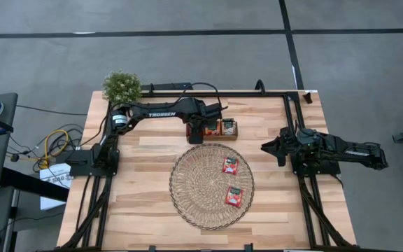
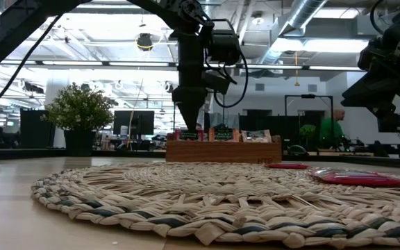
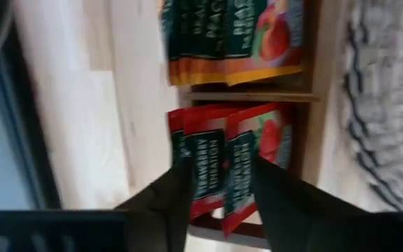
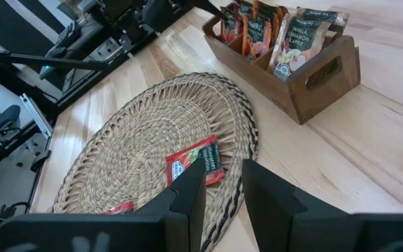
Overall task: Pick & Place Tea
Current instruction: Put the red tea bag into the left section of the wooden organizer
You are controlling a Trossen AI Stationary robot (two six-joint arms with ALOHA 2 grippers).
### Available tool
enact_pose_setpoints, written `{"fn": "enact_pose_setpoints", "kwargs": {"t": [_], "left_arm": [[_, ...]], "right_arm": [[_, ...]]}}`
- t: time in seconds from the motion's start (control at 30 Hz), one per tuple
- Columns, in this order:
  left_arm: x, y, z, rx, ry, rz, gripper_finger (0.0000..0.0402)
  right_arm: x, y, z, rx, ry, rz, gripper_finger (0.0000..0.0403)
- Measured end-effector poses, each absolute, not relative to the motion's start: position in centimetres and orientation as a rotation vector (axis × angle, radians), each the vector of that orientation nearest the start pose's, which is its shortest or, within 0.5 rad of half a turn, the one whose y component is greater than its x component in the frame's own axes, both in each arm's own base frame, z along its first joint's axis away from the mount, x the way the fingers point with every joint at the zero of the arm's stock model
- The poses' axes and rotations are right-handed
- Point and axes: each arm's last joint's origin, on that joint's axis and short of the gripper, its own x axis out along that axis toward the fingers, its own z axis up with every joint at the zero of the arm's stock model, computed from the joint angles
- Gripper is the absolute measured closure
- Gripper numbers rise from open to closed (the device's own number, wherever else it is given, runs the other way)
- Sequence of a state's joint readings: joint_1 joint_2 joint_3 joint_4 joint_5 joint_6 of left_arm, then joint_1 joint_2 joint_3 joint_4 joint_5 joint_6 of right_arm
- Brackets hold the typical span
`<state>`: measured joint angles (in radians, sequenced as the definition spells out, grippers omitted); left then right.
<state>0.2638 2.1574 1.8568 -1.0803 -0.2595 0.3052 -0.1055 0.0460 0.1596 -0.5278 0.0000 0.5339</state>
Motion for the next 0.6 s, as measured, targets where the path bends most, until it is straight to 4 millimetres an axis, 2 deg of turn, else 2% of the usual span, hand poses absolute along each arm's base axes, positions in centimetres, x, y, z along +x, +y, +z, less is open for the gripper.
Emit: {"fn": "enact_pose_setpoints", "kwargs": {"t": [0.17, 0.33, 0.47, 0.6], "left_arm": [[41.7, 12.3, 21.6, 0.351, 1.484, 0.345, 0.0223], [41.2, 11.9, 23.1, 0.425, 1.550, 0.438, 0.0214], [41.2, 10.2, 25.6, 0.331, 1.530, 0.460, 0.0214], [41.0, 7.9, 28.8, 0.121, 1.448, 0.393, 0.0214]], "right_arm": [[8.1, -0.9, 16.4, 0.547, 0.376, -0.212, 0.0316], [8.1, -0.9, 16.5, 0.547, 0.365, -0.208, 0.0316], [8.4, -0.9, 16.9, 0.536, 0.305, -0.189, 0.0316], [8.6, -0.8, 17.6, 0.528, 0.245, -0.149, 0.0316]]}}
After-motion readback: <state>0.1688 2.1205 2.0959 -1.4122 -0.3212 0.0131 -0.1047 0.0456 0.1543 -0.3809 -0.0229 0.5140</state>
